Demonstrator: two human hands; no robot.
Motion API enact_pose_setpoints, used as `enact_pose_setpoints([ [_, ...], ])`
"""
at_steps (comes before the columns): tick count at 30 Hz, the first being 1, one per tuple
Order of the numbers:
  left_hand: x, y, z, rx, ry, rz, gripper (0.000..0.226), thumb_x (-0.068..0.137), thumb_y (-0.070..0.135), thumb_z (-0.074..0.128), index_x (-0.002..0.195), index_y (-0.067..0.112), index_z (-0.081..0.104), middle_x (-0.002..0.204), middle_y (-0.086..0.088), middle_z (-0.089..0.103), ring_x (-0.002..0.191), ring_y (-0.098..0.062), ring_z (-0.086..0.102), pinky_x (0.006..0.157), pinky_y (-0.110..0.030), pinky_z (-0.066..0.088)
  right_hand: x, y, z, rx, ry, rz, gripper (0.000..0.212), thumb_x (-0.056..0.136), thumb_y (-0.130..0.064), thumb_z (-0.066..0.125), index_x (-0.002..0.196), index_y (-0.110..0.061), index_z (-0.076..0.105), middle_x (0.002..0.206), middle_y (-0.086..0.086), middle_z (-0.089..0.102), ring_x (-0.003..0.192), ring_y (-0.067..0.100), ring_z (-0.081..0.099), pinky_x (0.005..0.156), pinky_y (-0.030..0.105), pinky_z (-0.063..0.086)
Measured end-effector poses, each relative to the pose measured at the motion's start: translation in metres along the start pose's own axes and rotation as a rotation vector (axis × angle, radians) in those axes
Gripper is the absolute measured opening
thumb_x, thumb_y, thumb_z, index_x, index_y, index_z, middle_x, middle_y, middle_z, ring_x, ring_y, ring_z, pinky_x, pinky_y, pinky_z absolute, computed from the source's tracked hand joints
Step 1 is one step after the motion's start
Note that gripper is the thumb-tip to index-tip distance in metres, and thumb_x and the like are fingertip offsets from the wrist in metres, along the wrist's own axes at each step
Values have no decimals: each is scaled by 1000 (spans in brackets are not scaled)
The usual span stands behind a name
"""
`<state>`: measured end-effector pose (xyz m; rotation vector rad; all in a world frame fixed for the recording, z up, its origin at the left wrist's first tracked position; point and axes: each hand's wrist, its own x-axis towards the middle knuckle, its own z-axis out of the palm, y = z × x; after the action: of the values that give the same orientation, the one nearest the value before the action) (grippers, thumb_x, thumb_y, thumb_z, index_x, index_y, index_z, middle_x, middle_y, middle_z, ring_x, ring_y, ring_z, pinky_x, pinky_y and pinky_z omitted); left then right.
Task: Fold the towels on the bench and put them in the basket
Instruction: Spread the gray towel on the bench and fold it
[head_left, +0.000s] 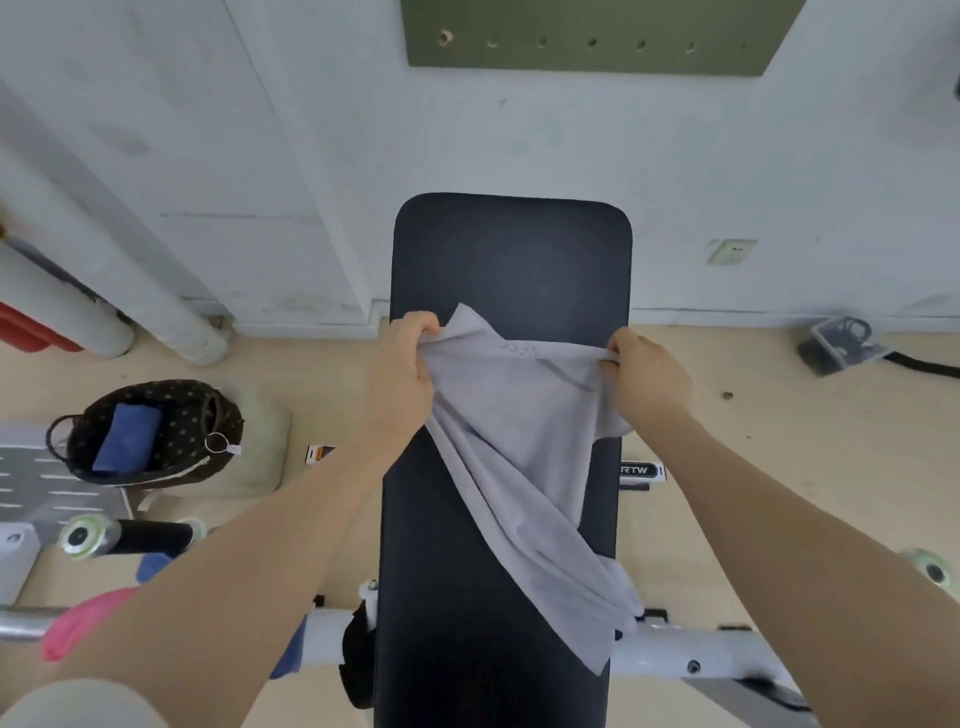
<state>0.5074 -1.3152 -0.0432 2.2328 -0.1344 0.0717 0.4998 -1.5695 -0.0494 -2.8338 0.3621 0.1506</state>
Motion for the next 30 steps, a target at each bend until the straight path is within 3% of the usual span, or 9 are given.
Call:
enact_pose_setpoints([
  [5,43,-5,10,104,60,86,51,63,-20,30,101,8,49,95,2,41,79,-8,38,67,-9,33,52,-1,11,320,41,-52,19,85,2,40,96,-6,53,94,14,58,87,33,52,66,32,36],
  [8,81,0,16,-20,130,-131,43,80,-9,29,109,21,39,76,5,36,64,-11,35,54,-9,33,79,-12,8,420,150,-104,24,89,2,38,107,-5,53,113,14,53,108,35,46,79,32,38],
  [10,106,-4,25,-78,250,-258,43,89,1,35,124,26,38,94,9,43,80,-15,45,68,-12,37,97,-21,8,386,151,-233,39,90,-1,44,130,-5,43,141,15,36,132,35,31,100,33,34],
  [12,109,-15,37,299,376,-186,54,85,5,50,136,15,33,123,-5,44,106,-28,48,89,-31,38,104,-23,16,177,179,-336,60,88,-6,51,143,-8,29,156,16,11,144,33,9,113,40,20],
  [14,89,-30,60,640,428,19,52,73,10,65,120,10,44,118,-18,52,106,-35,52,86,-40,42,89,-21,36,66,255,-371,62,82,-1,56,140,-9,35,154,17,17,141,36,18,109,48,27],
  [17,54,-42,94,695,177,243,39,67,18,76,98,11,54,105,-15,56,91,-30,55,78,-36,46,52,-12,73,48,215,-368,54,77,-1,61,129,-3,48,144,21,37,130,40,36,101,53,40],
  [19,51,-45,104,649,7,204,58,76,34,73,123,10,49,130,-20,47,118,-33,49,99,-39,41,43,-10,88,2,74,-342,66,87,-29,50,144,-5,28,154,20,18,141,39,19,114,51,20],
  [23,65,-58,99,673,-121,102,106,78,71,39,142,9,-19,156,-13,-12,145,-25,-9,114,-32,-8,56,-10,92,-88,-28,-276,93,72,-79,8,142,-29,-26,154,3,-27,142,27,-22,113,42,-14],
  [30,72,-87,59,776,-147,163,118,61,82,31,148,6,9,155,-14,16,143,-27,14,114,-34,4,84,2,77,-187,-126,-334,91,64,-84,8,132,-40,-35,143,-10,-42,140,25,-28,113,48,-13],
])
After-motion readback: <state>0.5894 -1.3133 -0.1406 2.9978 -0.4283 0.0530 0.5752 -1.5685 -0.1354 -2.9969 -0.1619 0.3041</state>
